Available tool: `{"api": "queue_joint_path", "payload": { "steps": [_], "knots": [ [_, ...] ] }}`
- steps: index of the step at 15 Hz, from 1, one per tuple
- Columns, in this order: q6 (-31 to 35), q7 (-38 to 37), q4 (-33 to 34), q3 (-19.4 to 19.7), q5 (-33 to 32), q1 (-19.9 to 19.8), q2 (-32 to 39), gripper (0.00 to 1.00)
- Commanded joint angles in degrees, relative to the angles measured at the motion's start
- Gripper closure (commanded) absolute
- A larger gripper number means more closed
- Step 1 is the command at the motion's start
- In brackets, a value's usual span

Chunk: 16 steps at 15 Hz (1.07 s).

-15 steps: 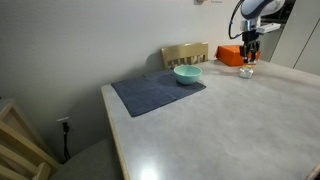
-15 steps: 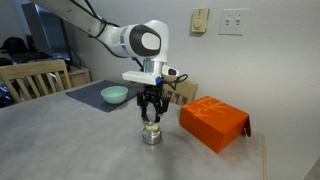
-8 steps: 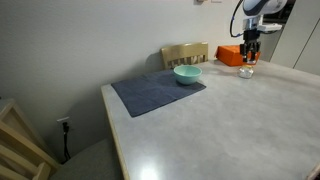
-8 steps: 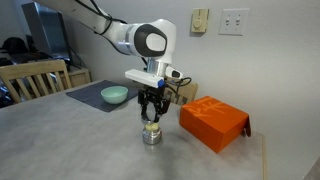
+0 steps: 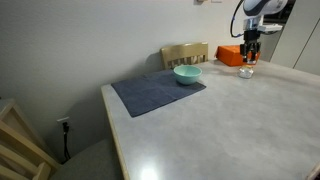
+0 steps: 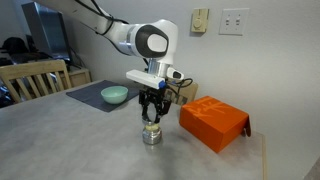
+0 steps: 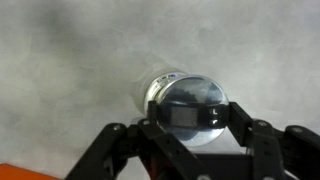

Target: Pick up the lid and put it on the bottle

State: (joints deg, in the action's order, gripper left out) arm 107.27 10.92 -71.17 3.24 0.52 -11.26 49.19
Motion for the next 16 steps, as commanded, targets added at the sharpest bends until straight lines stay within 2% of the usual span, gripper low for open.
{"api": "queue_joint_path", "payload": {
  "steps": [1, 16],
  "knots": [
    [-1.6, 0.3, 3.2, -0.4, 0.6, -0.9, 2.7, 0.56],
    [-2.2, -0.4, 6.0, -0.1, 0.3, -1.1, 5.5, 0.56]
  ]
}}
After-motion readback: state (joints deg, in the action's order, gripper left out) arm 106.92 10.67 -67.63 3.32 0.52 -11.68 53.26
